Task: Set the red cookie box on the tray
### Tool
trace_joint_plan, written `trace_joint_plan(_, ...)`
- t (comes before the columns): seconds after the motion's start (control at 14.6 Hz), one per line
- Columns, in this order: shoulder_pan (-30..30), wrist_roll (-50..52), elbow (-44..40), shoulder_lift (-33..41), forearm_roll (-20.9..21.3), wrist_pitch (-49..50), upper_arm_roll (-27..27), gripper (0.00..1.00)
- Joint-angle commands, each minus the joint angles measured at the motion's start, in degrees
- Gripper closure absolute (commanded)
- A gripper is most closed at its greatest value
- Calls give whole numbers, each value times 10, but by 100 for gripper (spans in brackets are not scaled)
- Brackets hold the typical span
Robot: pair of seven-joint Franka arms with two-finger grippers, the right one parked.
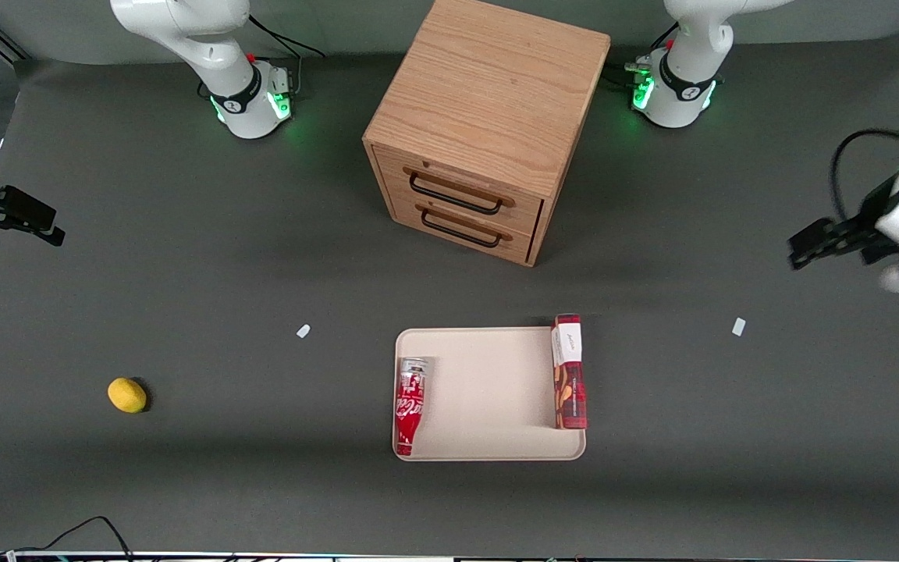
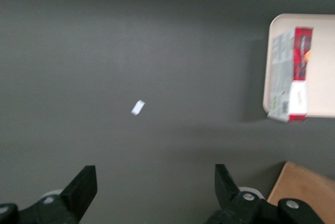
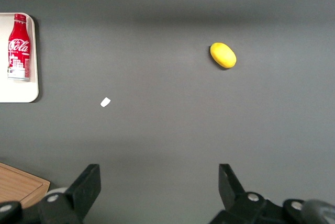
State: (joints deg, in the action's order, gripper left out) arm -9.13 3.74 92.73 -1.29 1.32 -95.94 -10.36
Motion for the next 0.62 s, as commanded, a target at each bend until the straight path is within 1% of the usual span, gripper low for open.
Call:
trace_joint_plan(0.0,-3,-56,31,50,-10,26,24,0)
trace_joint_plan(0.21,-9,-72,31,72,-10,43,26,0)
trace_joint_plan(0.34,-9,-90,28,74,-14,51,27,0)
trace_joint_plan(0.55,-9,-90,27,76,-16,52,27,0)
